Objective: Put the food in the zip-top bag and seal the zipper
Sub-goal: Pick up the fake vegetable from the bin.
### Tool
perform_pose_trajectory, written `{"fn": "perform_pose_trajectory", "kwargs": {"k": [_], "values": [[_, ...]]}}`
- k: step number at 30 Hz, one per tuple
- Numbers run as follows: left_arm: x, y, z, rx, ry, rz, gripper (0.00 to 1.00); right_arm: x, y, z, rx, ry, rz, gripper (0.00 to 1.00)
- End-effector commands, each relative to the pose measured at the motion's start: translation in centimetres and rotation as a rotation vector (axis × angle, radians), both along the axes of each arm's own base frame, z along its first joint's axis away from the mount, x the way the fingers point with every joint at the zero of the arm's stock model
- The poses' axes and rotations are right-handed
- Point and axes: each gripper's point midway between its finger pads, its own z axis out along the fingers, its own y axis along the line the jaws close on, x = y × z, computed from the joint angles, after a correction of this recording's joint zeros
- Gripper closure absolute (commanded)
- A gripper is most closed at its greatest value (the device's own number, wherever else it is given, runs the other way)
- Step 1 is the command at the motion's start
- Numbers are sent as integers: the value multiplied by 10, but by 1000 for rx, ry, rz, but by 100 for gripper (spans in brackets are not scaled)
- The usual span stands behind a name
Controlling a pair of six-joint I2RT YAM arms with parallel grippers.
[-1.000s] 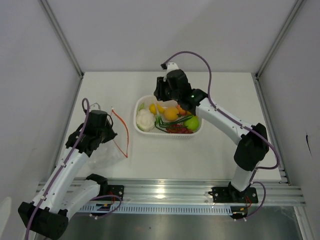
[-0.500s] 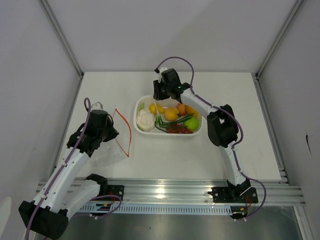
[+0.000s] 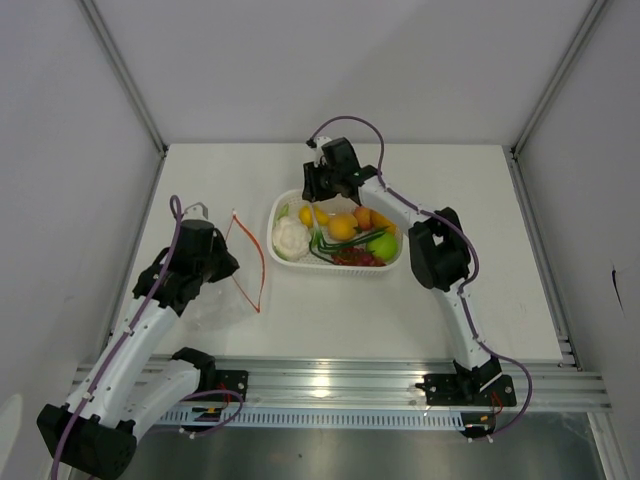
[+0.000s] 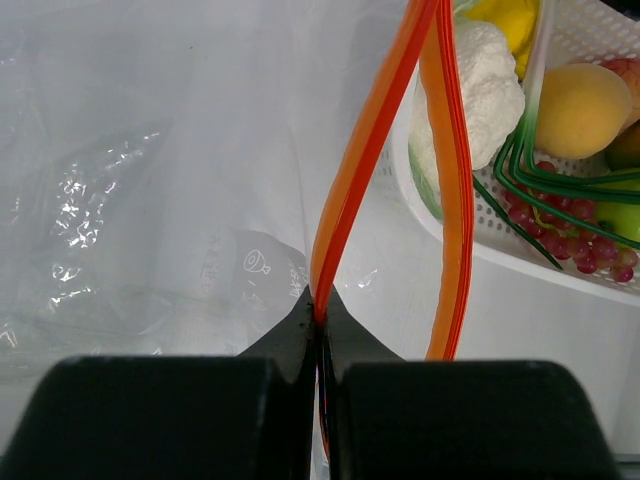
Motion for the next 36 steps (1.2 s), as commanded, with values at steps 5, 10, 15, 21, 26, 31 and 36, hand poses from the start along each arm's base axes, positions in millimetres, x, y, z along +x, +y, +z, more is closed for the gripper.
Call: {"fn": "perform_pose_trajectory", "kwargs": {"k": [5, 10, 15, 21, 26, 31, 36], "values": [[3, -3, 7, 2, -44, -32, 99, 1, 5, -6, -4, 10, 11, 62], [3, -3, 6, 2, -37, -32, 99, 3, 5, -9, -12, 9, -12, 67], [5, -5, 3, 0, -18, -29, 99, 9, -4, 12, -9, -16, -108, 91], [7, -10, 3, -29, 2, -28, 99, 1, -17, 75, 30, -55, -238, 100], [10, -11, -4, -36, 44, 4, 99, -22, -35, 155, 65, -157, -373, 100], [13, -10, -7, -36, 48, 22, 99, -52, -54, 202, 130, -193, -477, 100], [17, -10, -3, -46, 30, 38, 99, -96, -48, 229, 204, -132, -505, 100]]}}
